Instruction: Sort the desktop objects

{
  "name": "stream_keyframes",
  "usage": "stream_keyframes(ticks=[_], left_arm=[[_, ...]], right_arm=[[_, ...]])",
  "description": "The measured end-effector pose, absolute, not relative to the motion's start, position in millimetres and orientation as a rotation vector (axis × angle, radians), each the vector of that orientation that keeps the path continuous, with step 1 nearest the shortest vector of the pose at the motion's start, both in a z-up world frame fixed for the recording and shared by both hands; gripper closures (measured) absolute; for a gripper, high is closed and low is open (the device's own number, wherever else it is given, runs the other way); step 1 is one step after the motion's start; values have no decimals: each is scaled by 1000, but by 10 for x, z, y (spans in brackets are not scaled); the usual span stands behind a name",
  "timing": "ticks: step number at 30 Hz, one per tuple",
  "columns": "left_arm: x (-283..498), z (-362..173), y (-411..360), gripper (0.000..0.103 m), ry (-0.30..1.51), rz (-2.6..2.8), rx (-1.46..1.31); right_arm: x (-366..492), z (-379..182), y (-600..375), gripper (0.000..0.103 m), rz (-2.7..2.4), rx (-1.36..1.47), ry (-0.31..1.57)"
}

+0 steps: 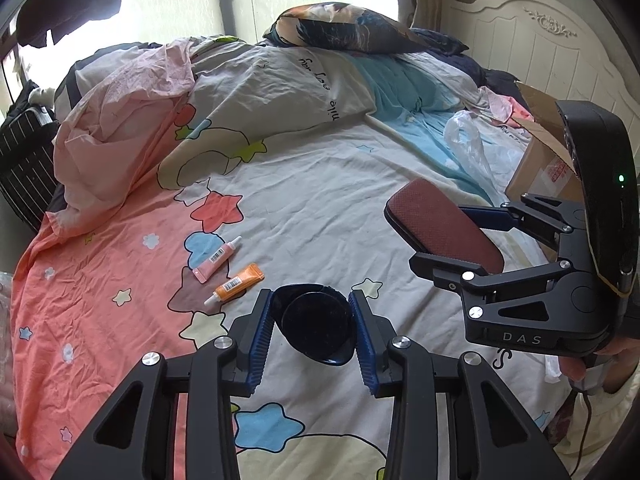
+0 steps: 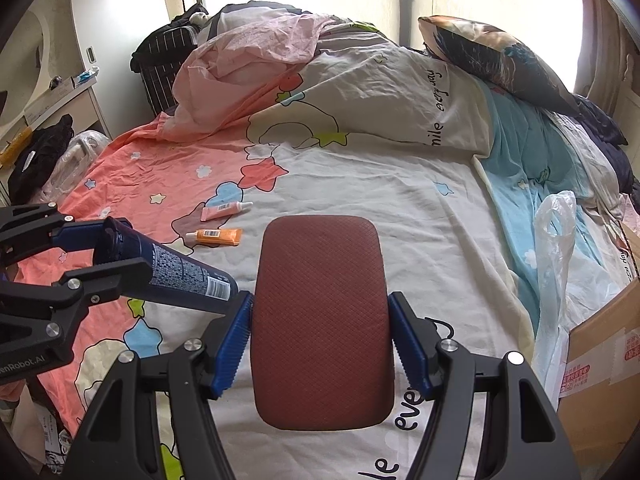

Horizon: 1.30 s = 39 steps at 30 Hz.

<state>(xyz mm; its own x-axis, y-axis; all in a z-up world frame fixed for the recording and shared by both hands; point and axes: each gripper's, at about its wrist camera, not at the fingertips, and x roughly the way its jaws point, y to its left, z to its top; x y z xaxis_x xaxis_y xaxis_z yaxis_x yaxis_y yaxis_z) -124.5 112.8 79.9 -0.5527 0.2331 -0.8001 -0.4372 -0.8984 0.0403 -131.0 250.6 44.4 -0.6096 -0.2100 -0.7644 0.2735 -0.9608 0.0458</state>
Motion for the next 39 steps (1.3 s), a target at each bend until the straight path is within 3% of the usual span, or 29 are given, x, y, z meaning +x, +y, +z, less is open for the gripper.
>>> stream_keyframes(ticks=[39], left_arm=[[-556,1414,2030,66,442,2381,-1012]], right_arm=[[-618,1066,3245,40,-2771,1179,131]])
